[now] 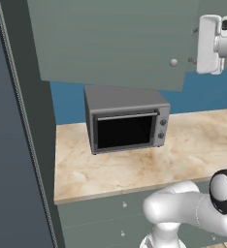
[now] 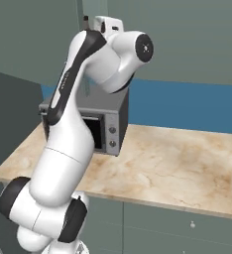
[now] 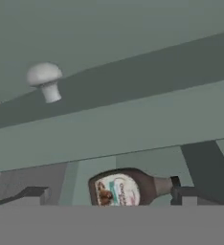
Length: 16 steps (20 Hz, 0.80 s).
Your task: The dining table condiment station is running low on syrup bottle. Refill the condiment station by opening the cabinet and taking the syrup bottle from the cabinet and placing it on the dining table.
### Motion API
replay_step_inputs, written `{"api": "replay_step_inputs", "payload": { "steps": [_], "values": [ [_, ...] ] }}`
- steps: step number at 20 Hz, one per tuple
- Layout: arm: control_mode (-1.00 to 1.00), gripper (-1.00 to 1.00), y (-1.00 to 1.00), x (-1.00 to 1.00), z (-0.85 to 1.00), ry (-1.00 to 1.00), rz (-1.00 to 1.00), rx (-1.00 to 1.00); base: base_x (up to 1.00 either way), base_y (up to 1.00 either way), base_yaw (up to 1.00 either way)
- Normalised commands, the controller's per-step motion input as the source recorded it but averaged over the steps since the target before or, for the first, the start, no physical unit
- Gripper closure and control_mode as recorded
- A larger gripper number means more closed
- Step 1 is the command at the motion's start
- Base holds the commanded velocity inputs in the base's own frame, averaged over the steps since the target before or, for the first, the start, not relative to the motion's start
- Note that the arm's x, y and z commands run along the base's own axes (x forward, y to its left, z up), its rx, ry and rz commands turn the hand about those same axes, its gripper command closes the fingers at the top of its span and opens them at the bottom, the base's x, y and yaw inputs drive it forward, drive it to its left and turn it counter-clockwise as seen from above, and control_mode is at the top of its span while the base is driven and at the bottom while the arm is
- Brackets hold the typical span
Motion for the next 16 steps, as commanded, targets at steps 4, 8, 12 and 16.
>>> {"api": "replay_step_inputs", "payload": {
  "steps": [4,8,12,16],
  "values": [
    [-1.00,-1.00,0.00,0.44,-0.07,0.00,0.10,0.00,0.00,0.00,0.00],
    [-1.00,-1.00,0.13,0.23,0.00,-0.01,0.11,0.00,0.00,0.00,0.00],
    [-1.00,-1.00,0.38,0.01,0.00,-0.04,0.12,0.00,0.00,0.00,0.00],
    [-1.00,-1.00,0.50,-0.06,0.04,-0.07,0.13,0.00,0.00,0.00,0.00]
  ]
}}
